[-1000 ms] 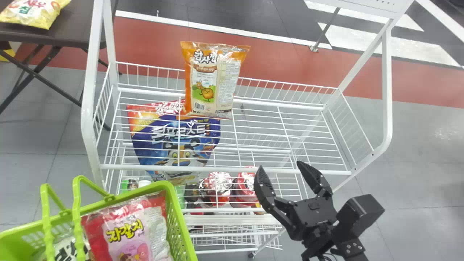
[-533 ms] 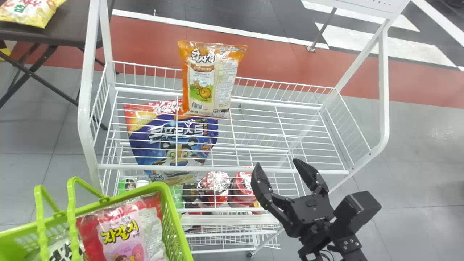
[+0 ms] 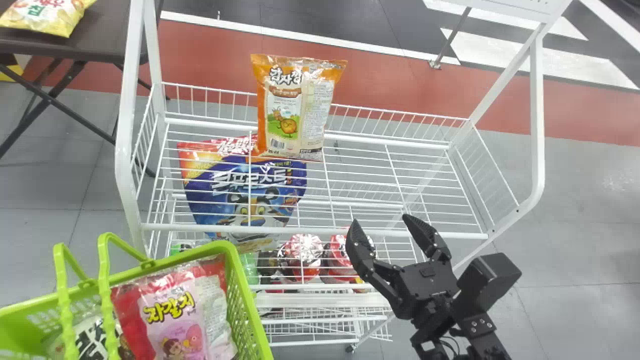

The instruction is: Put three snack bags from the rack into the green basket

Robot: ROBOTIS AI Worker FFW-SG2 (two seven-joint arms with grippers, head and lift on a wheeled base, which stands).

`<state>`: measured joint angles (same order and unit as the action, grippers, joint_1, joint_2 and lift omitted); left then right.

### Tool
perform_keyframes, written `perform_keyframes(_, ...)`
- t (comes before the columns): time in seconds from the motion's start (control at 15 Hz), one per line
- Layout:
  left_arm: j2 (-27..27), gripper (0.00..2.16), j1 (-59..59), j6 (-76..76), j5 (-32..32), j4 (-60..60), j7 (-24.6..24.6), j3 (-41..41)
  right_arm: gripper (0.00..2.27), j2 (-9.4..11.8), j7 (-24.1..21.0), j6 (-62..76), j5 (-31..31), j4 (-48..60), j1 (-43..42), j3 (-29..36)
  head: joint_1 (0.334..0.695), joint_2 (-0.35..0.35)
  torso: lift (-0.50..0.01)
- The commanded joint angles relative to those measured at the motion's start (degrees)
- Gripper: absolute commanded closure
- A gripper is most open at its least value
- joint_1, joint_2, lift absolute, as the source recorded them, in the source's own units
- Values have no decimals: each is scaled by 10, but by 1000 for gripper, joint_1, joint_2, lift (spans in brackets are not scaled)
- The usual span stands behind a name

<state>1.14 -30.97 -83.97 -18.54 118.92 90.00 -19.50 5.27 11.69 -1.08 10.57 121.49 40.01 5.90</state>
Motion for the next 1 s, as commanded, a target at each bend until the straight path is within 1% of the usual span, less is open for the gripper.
perform_keyframes(0.0,1,2148,2,0,0,-1,6,-1,56,0,0,-5,1,0,-4,-4,695,-270,0)
perform_keyframes(0.33,1,2148,3,-4,0,-1,6,-3,60,0,0,-6,1,0,-6,-5,695,-254,0)
perform_keyframes(0.93,-1,2148,-17,-4,-2,9,6,-2,60,0,5,4,6,2,12,-2,695,-262,0)
